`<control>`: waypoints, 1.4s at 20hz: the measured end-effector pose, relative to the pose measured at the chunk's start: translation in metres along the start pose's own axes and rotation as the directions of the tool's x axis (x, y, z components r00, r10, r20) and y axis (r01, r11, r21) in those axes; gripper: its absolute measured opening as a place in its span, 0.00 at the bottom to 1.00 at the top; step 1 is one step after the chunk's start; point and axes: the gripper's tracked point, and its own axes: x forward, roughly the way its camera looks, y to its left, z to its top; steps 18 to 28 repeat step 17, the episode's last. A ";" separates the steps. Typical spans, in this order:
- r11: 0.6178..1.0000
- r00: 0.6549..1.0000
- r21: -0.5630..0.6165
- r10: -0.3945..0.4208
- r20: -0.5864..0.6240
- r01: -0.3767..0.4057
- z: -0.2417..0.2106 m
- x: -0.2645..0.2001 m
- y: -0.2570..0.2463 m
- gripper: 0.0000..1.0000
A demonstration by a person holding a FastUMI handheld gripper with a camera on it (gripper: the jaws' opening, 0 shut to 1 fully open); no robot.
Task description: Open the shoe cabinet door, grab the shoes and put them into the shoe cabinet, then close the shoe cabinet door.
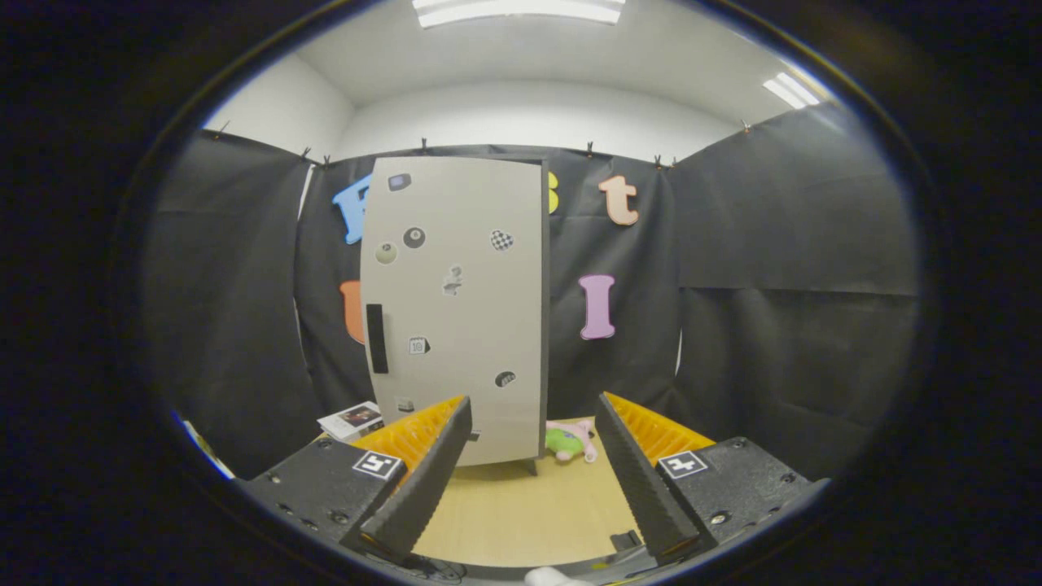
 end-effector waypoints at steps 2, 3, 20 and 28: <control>1.000 1.000 0.001 0.015 -0.005 -0.015 0.001 0.001 0.004 1.00; 1.000 1.000 0.002 0.025 -0.006 -0.025 0.001 0.001 0.008 1.00; 0.999 0.999 -0.013 0.052 -0.010 -0.052 0.005 0.001 0.021 1.00; 0.999 0.999 -0.013 0.052 -0.010 -0.052 0.005 0.001 0.021 1.00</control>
